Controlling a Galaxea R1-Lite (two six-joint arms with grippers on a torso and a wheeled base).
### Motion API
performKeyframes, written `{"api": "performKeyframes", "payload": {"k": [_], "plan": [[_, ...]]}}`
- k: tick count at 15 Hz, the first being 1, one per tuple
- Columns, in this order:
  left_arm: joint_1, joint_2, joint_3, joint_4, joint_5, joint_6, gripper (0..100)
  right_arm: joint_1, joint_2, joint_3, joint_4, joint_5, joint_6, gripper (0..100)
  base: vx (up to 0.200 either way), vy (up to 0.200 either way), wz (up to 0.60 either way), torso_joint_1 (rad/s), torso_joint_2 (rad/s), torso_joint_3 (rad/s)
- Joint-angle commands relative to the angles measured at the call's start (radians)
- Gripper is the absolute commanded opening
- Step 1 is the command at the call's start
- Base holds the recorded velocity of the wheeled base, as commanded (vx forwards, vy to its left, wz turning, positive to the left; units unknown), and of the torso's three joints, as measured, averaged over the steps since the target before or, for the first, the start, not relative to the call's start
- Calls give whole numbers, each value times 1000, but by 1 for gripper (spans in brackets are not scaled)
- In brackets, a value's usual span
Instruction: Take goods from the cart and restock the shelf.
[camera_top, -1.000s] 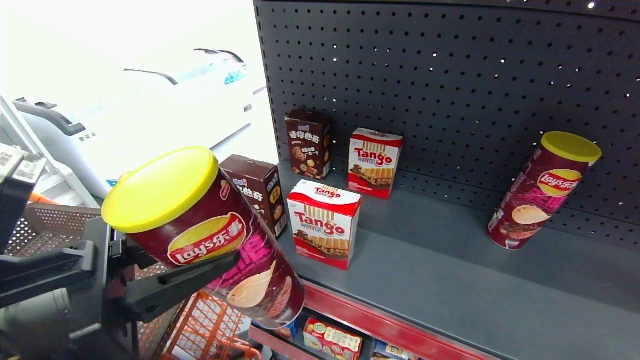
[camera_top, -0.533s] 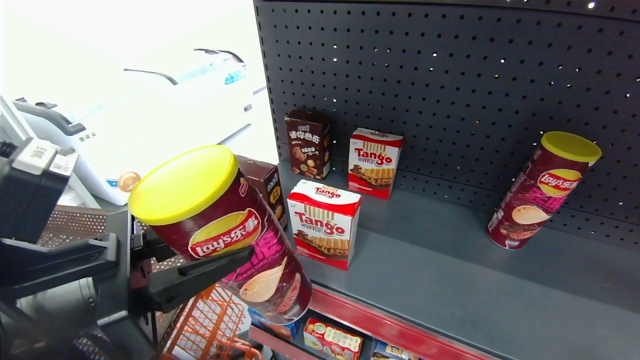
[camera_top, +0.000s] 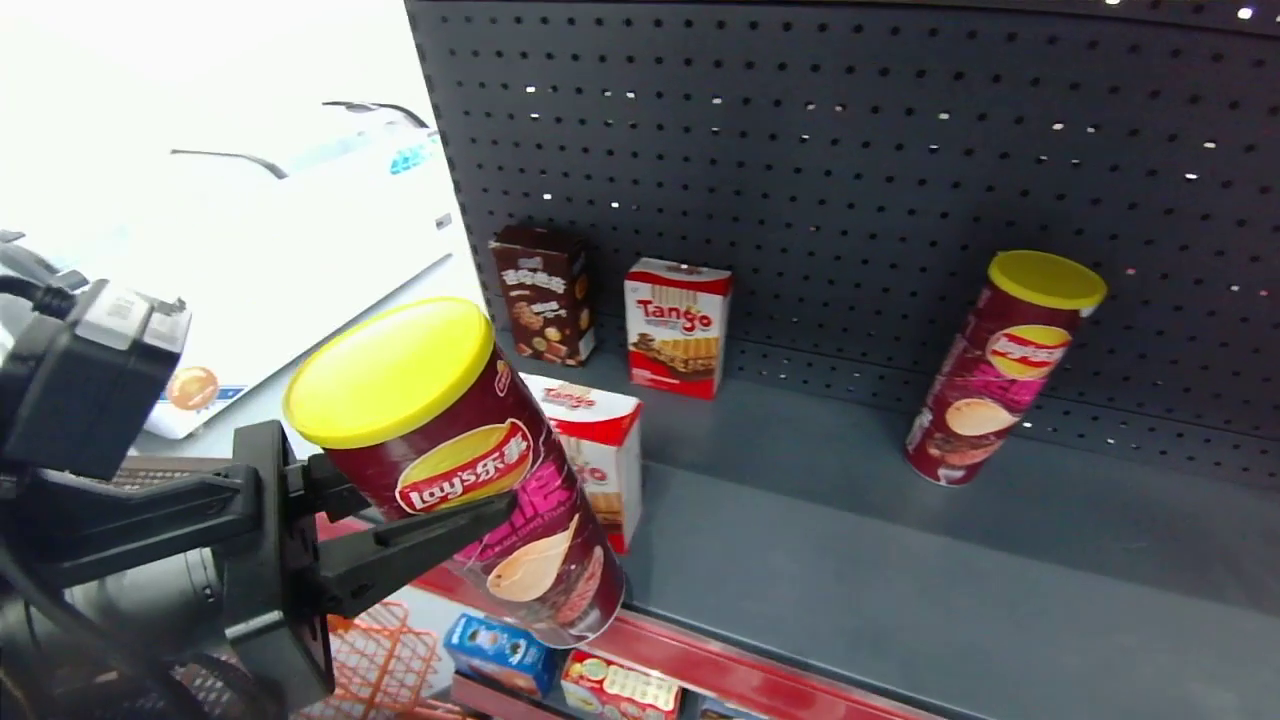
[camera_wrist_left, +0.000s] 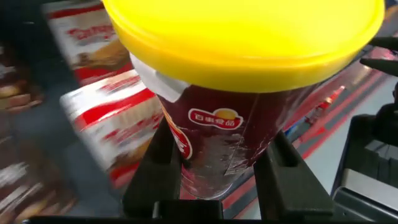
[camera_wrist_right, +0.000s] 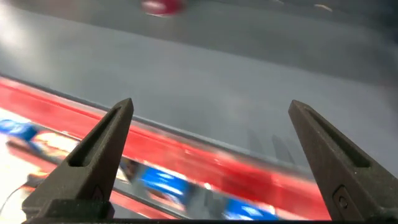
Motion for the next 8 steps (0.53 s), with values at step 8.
{"api": "performKeyframes", "payload": {"k": [8], "plan": [[3,-2,6,-4,1,0,0,-1,0,0,-1,-1,1,100,0,0,-375,0,4,0]]}}
